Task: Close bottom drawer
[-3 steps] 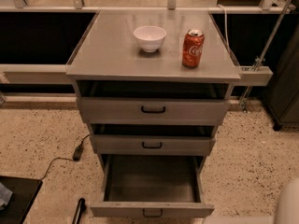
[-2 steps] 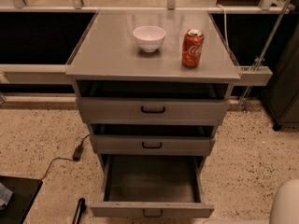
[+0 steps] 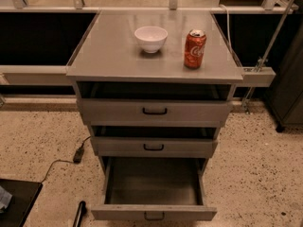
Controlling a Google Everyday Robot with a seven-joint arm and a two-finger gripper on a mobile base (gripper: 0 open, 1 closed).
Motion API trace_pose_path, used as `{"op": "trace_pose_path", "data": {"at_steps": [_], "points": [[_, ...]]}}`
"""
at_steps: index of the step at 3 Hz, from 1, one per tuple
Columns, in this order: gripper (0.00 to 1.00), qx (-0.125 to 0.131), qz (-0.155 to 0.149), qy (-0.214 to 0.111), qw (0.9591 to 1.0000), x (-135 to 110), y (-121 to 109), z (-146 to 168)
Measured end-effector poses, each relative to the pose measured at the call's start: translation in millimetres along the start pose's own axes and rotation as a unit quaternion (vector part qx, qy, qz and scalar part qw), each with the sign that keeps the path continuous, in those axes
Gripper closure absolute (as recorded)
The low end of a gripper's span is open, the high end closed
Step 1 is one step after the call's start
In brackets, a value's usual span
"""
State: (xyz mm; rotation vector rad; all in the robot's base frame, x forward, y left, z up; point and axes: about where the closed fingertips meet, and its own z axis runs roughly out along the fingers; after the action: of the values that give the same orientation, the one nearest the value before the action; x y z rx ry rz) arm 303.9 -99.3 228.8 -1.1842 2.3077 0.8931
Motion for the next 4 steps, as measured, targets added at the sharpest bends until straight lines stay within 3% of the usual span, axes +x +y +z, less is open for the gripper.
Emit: {"op": "trace_pose_path", "data": {"at_steps": [1, 2, 4], "points": [[0.0, 0.088, 0.002, 0.023, 0.9958, -5, -54, -23], [0.0, 0.137, 0.022, 0.059, 0.9886, -11, -104, -33], [0.0, 0.128, 0.012, 0.067, 0.9895, -15, -101, -25]]}}
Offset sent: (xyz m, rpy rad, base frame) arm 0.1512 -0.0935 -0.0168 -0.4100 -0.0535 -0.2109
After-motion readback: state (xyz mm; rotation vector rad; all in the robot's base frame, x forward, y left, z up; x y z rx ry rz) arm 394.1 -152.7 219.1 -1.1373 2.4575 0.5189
